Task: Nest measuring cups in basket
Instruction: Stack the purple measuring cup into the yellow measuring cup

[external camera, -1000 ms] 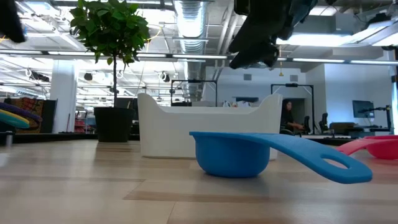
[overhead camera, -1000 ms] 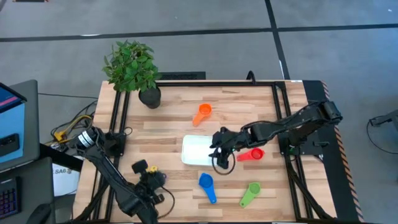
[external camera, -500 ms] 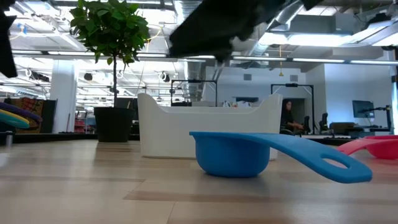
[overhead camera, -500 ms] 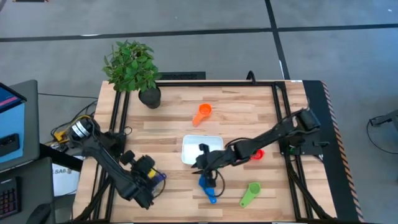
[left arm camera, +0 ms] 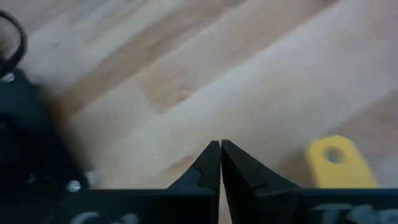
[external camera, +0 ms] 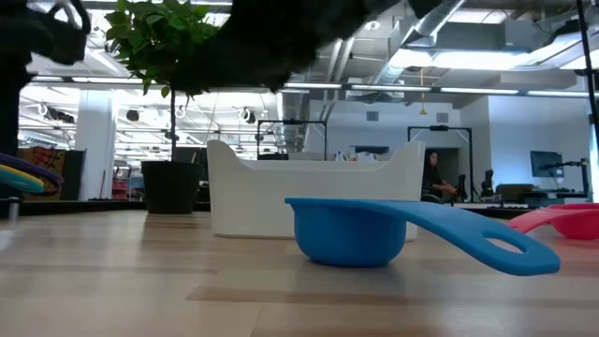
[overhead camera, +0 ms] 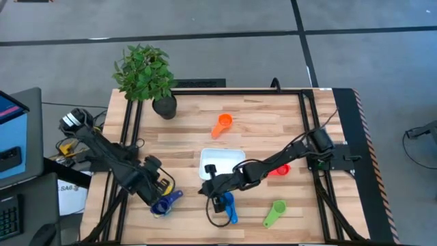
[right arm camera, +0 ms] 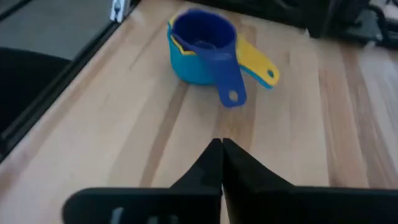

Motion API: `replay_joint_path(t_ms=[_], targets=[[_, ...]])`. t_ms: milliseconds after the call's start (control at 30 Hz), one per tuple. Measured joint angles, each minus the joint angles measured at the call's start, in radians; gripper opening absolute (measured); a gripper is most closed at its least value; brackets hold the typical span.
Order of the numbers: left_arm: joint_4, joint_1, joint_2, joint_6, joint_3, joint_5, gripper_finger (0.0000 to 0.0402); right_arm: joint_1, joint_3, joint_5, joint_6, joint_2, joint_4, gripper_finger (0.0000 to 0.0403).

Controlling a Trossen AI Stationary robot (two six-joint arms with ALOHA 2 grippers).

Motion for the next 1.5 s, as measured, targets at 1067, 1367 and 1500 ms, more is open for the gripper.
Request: replay_joint_path(t_ms=[1067, 1367, 1500], targets=[[0.578, 0.104, -0.017, 0.305, -0.150, 0.070, 0.0000, 0.026, 0.364, -0.079, -0.113, 0.296, -0.124, 0.0005], [0.578, 0.104, -0.017, 0.313, -0.150, 0.045, 0.0000, 0.042, 0.365, -0.096, -0.073, 0.317, -0.009, 0.0005], [0.576, 0.104, -0.017, 0.313, -0.150, 0.045, 0.0000, 0.067, 0.401, -0.046, -0.069, 0.363, 0.008, 0.0005]])
